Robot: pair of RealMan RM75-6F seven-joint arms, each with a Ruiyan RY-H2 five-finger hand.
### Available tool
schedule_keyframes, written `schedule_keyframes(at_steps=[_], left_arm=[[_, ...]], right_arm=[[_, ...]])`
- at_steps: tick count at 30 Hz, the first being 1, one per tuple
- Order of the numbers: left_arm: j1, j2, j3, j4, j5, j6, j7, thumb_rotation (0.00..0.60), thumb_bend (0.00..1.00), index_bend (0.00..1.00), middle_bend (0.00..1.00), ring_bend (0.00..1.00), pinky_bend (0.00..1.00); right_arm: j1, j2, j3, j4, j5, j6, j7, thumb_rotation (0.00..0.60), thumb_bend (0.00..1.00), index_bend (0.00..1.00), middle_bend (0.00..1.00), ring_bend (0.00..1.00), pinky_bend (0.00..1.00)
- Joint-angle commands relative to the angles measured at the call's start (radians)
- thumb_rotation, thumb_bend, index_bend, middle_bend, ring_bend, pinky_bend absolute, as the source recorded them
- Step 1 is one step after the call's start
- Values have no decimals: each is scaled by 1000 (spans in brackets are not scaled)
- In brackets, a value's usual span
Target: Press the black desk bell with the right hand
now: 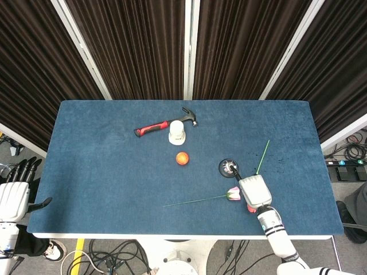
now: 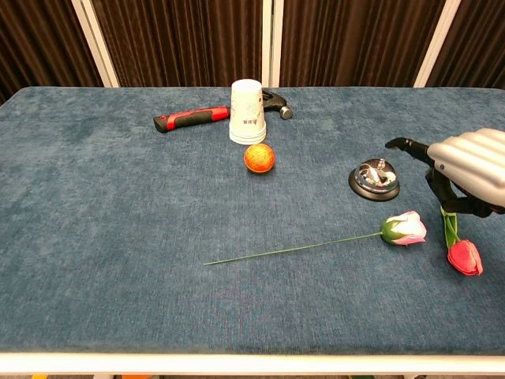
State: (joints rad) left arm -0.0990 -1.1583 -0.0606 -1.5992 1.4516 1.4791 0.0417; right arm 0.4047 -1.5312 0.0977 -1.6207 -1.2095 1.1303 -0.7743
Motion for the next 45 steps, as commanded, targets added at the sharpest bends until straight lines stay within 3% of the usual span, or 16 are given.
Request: schedule_keyframes(at_steps=[1,25,45], left_arm=[[0,-2,0,1,0,-1,1,600,108,88,53,0,147],[2,-1,1,18,-9,-12,-13,600,108,88,53,0,147],[5,-2,0,28,-10,-12,-28,600,108,88,53,0,147]], right_arm=[[4,-12,-2,11,20,8,-11,600,1000,0,845,764,609],[77,-79,11,99,128,-21,-31,600,1000,0,845,764,608],[104,-100,-9,134,190,-39,-21,600,1000,0,845,763,608]])
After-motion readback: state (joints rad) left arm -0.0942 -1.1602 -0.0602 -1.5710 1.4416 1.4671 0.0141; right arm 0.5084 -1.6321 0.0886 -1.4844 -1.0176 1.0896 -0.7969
